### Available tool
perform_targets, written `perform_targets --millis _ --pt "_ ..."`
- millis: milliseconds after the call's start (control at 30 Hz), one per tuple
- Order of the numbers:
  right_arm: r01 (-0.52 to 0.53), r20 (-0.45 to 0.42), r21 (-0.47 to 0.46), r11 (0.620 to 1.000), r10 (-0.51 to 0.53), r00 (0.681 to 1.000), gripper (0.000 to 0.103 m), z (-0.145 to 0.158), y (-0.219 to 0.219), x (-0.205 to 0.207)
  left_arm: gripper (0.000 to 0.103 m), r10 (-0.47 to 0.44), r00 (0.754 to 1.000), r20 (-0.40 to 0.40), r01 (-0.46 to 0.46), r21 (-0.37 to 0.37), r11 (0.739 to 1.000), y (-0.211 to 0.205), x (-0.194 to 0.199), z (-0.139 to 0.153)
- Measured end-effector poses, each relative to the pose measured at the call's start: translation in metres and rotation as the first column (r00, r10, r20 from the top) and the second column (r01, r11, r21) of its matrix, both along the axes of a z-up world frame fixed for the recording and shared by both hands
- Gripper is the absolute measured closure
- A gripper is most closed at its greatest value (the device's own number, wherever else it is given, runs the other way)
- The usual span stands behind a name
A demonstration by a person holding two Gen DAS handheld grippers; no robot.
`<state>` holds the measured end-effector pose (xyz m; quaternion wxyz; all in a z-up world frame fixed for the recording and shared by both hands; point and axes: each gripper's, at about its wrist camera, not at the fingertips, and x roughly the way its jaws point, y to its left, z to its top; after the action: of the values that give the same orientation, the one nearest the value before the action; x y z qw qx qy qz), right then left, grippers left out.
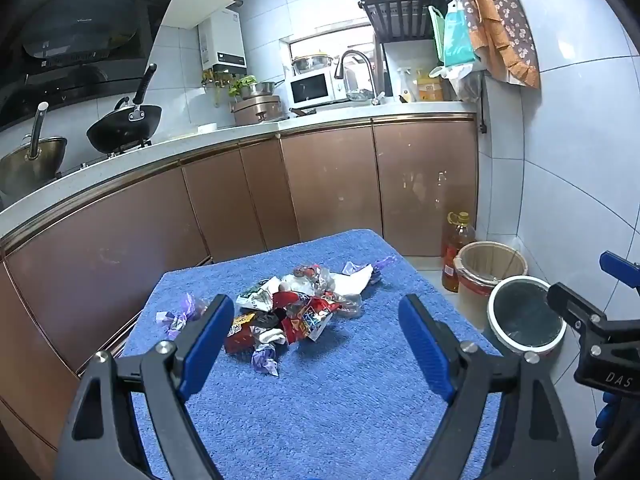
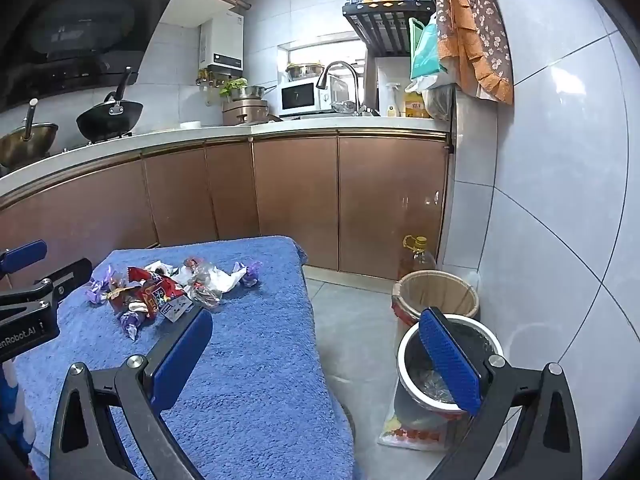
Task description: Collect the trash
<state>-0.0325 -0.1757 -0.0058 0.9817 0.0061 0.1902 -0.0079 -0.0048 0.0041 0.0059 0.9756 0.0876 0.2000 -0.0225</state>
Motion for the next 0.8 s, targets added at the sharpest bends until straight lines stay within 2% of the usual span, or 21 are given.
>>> perform_targets --millis 800 --pt "0.003 0.039 -0.011 1.0 -0.002 0.999 0.0 0.015 0.003 -0.01 0.019 0.006 0.999 0.039 -0.003 -0.062 0.998 0.011 -0.01 0.011"
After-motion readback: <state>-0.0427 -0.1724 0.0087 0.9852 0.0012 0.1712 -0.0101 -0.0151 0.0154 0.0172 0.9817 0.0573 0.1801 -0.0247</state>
